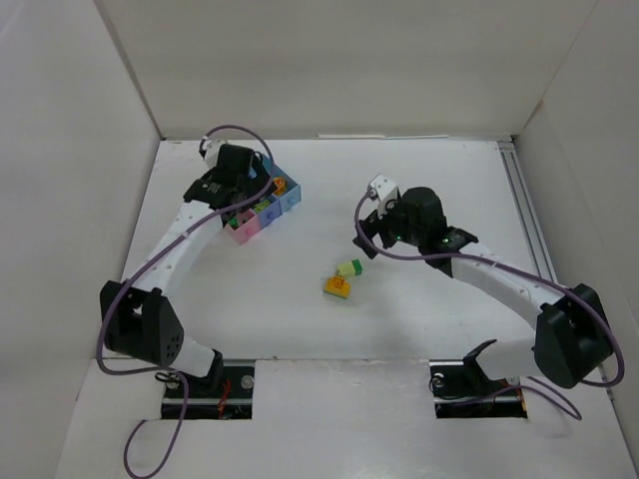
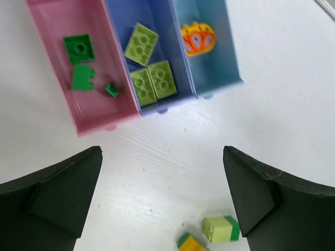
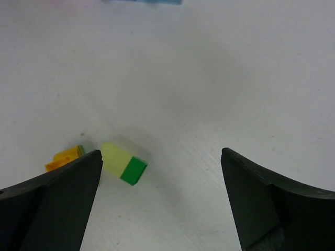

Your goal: Sort the legos into containers by color

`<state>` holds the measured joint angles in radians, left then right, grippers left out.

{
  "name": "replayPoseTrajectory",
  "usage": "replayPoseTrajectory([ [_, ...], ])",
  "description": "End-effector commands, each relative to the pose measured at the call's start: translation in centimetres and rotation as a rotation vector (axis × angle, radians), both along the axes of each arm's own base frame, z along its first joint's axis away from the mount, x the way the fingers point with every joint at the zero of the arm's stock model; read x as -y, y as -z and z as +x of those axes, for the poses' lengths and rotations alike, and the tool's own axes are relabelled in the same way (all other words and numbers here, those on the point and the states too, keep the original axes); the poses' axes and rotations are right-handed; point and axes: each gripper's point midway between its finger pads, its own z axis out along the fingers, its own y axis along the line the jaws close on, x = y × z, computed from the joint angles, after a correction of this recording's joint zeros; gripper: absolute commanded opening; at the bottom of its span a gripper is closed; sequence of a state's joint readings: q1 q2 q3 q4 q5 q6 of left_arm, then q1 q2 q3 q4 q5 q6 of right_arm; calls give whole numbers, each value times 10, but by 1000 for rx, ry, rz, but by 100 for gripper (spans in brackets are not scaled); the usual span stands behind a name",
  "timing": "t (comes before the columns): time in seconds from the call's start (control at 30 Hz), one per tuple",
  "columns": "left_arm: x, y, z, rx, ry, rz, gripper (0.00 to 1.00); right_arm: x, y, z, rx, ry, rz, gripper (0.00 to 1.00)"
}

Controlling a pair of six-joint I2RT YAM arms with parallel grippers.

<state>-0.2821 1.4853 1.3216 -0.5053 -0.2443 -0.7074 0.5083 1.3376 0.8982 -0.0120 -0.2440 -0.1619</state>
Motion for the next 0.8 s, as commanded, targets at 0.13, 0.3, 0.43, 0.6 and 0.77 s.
replayPoseTrajectory([
  [0.13,30,-8,-50,40,115,-24,100,-25,27,-40,-44,13,-98,98],
  [0.3,34,3,-81,26,165,-27,100,12,38,-46,-48,87,-281,97],
  [0.43,41,5,-97,41,212,-60,100,-6,49,-62,-54,-161,-371,94],
  [0.6,45,-3,-100,73,274,-57,100,-13,75,-54,25,-274,-559,94],
  [0.77,42,-9,-98,86,266,-39,100,-12,99,-49,41,-346,-645,95],
])
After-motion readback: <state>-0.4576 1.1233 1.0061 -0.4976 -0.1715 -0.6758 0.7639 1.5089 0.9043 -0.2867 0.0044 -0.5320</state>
